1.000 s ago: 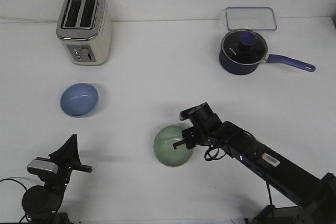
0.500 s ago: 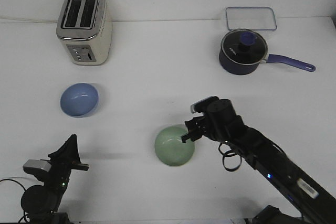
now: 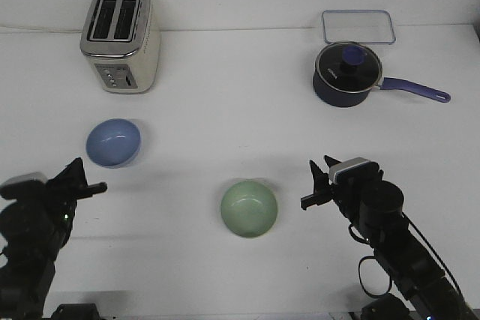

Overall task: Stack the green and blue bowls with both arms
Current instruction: 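Reach the left gripper to the light blue bowl rim and grasp it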

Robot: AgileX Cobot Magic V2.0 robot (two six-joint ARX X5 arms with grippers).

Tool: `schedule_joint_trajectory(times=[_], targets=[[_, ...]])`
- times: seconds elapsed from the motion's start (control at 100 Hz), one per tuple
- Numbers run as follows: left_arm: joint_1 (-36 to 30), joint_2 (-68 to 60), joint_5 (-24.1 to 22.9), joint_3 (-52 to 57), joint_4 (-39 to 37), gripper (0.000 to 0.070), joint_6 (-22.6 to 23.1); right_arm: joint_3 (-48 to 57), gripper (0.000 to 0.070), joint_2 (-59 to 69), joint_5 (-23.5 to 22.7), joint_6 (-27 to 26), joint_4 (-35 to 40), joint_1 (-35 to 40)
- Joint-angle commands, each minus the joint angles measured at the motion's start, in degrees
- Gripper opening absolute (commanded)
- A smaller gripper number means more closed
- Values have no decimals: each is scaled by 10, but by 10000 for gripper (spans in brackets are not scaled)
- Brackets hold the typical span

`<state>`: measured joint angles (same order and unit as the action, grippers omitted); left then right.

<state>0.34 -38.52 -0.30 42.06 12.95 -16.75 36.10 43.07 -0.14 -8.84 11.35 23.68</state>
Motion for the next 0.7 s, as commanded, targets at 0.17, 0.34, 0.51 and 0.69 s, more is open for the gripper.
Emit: schedule_joint_trajectory(times=[0.17, 0.34, 0.51, 0.69], targets=[[29, -254, -4, 169, 90, 268, 47, -41, 232, -34, 1, -23, -7, 3], [48, -360, -4, 241, 139, 612, 51, -41, 232, -35, -10, -23, -11, 3], [70, -429, -4, 261, 148, 609, 66, -41, 232, -37, -10, -23, -10, 3], [82, -494, 3, 261, 147, 608, 71, -41, 232, -36, -10, -23, -10, 3]])
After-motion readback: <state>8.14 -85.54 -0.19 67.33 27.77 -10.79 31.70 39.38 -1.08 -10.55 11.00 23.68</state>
